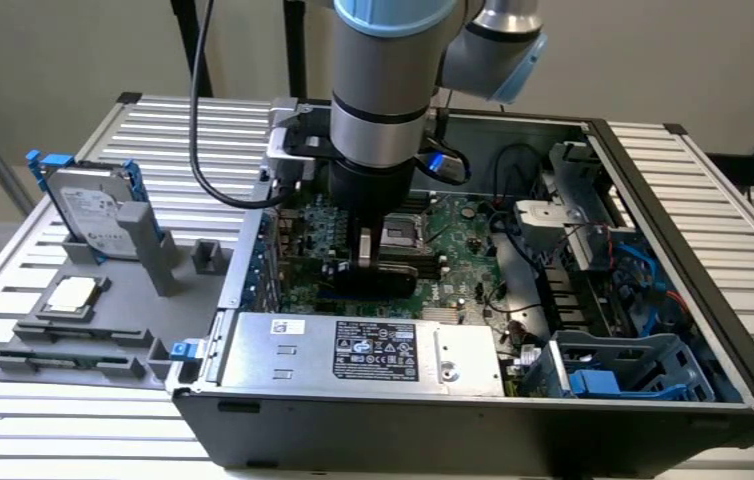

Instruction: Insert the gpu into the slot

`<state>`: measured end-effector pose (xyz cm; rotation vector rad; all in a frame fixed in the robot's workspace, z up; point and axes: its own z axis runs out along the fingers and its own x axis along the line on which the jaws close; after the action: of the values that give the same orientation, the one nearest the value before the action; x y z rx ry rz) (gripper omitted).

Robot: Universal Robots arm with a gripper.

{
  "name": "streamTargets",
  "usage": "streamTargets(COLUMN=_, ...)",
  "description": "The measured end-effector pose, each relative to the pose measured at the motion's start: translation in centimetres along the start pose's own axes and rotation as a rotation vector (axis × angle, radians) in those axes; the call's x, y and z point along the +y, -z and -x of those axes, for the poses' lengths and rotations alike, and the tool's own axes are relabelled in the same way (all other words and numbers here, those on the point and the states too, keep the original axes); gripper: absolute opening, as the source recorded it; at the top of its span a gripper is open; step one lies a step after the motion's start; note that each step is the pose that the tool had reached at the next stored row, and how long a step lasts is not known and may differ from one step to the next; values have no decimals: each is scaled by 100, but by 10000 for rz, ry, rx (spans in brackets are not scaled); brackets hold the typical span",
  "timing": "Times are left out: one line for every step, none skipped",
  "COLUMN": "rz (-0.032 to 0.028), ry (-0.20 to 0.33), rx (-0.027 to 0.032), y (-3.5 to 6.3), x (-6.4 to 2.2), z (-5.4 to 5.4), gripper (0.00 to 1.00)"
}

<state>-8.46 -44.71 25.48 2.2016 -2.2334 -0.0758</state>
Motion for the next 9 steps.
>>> streamTargets(rz=3, ry=3, rx=-1, y=-9, x=-1, z=0, gripper=26)
streamTargets(rz=9, ry=6, rx=0, y=-16, x=-1, z=0, gripper=26)
streamTargets(rz=16, ry=7, rx=-1, y=-25, x=-1, z=0, gripper=26)
streamTargets(rz=24, ry=10, rx=3, y=-30, x=-1, z=-1, gripper=26)
streamTargets(rz=31, ry=13, rx=7, y=-36, x=-2, z=-2, gripper=26)
streamTargets(rz=37, ry=16, rx=10, y=-42, x=-2, z=-2, gripper=26)
streamTargets(rz=42, ry=17, rx=8, y=-47, x=-2, z=-2, gripper=26)
streamTargets(rz=47, ry=16, rx=-15, y=-57, x=-1, z=0, gripper=26)
streamTargets(rz=42, ry=17, rx=-25, y=-64, x=-2, z=0, gripper=27)
